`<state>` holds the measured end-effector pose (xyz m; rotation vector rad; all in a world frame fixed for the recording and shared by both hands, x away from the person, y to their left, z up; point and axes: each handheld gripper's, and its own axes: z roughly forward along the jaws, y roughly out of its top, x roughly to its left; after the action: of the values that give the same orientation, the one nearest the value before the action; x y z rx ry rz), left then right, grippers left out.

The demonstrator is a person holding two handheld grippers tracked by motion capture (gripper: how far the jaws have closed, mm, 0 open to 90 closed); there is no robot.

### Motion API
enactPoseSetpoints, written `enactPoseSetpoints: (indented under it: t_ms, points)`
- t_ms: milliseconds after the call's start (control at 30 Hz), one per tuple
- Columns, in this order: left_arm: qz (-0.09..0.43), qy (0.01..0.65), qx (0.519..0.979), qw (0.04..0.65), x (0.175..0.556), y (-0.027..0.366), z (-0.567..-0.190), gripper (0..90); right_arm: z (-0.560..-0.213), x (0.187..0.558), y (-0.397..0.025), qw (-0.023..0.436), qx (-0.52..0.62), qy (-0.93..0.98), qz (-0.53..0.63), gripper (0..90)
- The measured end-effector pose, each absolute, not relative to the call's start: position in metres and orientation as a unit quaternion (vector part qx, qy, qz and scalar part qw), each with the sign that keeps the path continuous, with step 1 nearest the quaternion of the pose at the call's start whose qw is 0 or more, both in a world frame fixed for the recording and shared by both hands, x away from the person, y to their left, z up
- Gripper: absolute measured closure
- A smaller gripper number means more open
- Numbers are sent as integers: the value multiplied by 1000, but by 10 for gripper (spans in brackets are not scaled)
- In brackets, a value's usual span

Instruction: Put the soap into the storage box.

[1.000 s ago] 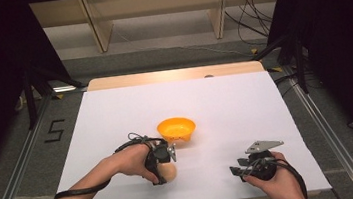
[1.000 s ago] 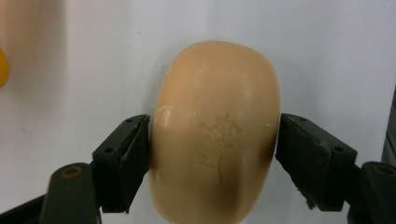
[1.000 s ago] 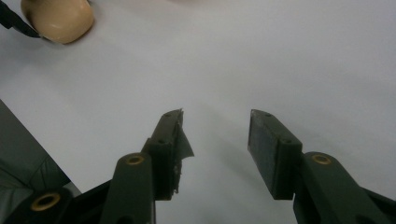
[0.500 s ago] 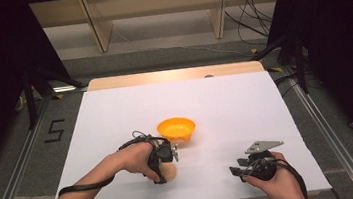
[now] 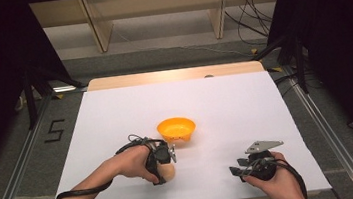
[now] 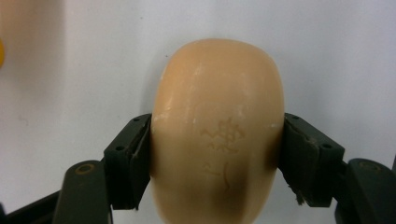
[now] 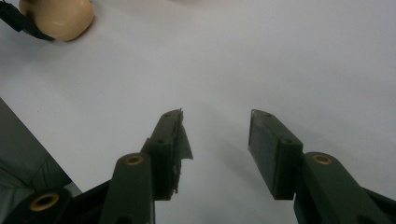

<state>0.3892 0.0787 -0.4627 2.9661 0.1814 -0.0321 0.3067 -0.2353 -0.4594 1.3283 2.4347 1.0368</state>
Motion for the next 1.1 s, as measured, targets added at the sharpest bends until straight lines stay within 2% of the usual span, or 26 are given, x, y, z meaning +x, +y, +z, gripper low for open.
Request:
enactPoseSetpoints:
  t_ms: [733,1100]
  points:
    - [5,57,992,109,389,90,-461,318,-460,307,-235,90,452,814,353,551]
    - [23,71,984,161,391,97,-449,319,-463,307,-235,100,449,811,362,550]
